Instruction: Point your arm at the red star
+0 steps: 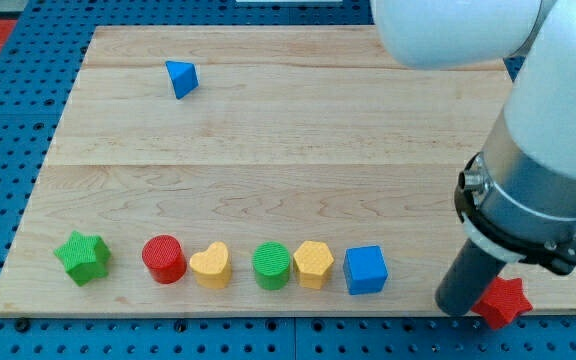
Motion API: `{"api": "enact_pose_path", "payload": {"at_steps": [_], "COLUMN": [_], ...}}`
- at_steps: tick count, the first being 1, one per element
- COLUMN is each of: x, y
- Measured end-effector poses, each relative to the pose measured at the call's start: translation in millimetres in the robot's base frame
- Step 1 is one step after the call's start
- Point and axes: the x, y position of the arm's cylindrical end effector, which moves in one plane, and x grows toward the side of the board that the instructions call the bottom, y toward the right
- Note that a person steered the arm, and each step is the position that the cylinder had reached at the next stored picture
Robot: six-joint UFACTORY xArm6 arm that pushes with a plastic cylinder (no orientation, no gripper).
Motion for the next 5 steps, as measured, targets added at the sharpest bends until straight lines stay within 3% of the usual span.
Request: {"api": "enact_pose_path", "payload": {"at_steps": [2,5], "x": [0.6,-7.9], "y": [3.2,57.6]}}
